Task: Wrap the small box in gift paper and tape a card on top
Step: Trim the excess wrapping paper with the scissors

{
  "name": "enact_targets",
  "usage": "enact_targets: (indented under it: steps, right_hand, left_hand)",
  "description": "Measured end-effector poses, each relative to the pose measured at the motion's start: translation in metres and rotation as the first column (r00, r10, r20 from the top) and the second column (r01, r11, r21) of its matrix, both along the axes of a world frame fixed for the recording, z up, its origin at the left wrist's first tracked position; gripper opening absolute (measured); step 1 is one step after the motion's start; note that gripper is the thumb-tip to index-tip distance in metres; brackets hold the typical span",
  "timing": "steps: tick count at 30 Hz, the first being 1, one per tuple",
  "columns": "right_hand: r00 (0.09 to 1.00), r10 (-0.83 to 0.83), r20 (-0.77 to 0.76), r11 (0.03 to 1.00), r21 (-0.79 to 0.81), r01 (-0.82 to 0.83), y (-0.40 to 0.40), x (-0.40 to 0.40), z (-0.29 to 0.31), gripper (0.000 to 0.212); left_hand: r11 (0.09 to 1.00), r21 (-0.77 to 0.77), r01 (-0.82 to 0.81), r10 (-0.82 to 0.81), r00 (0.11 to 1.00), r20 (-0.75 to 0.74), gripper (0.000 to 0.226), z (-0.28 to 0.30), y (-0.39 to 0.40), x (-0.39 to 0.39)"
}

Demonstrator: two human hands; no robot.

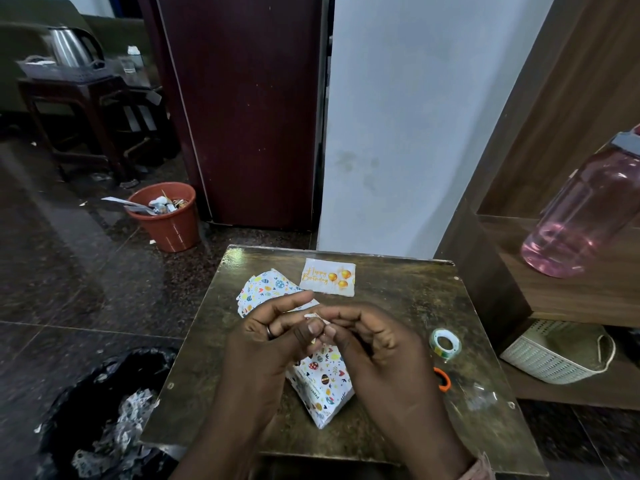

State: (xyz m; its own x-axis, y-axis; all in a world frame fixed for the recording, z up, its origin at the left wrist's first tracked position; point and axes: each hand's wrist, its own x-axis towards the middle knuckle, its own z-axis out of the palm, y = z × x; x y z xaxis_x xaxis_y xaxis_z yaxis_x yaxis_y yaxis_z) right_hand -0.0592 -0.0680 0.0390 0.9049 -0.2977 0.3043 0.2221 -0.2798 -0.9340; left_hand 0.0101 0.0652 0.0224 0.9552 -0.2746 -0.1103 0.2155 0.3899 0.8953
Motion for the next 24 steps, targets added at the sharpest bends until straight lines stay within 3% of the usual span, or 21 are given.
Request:
enact_targets:
  steps: [2,5,9,14,19,24]
  right_hand:
    - [0.997,0.077,-0.020,0.997,-0.023,-0.077,0.000,-0.001,-0.002,0.040]
    - [0.995,0.102,-0.002,0.975,-0.197,-0.100,0.000,0.000,-0.008,0.049]
    - [0.989,-0.027,0.146,0.884,-0.459,0.091,0.002,0.005,-0.014,0.047]
    - [0.962,-0.150,0.229,0.786,-0.562,0.256,0.004,0.004,-0.016,0.038]
    - [0.954,-0.202,0.221,0.850,-0.444,0.283,-0.001,0.001,-0.009,0.031]
    - [0.973,-0.215,0.087,0.976,-0.026,0.218,0.003,0.000,0.001,0.031]
  left_hand:
    - [0.999,0.035,-0.037,0.036,0.999,0.033,0.043,0.002,0.002,0.000]
    - [0.993,0.086,-0.077,0.073,0.996,0.044,0.048,0.006,0.004,0.000]
    - [0.986,0.161,-0.037,0.027,0.998,0.063,0.056,0.011,0.001,-0.006]
    - [0.985,0.169,0.024,-0.037,0.997,0.069,0.061,0.013,-0.002,-0.009]
    - [0.984,0.132,0.116,-0.121,0.992,0.032,0.065,0.014,-0.002,-0.010]
    - [0.997,-0.032,0.075,-0.078,0.994,-0.082,0.057,0.016,-0.006,-0.008]
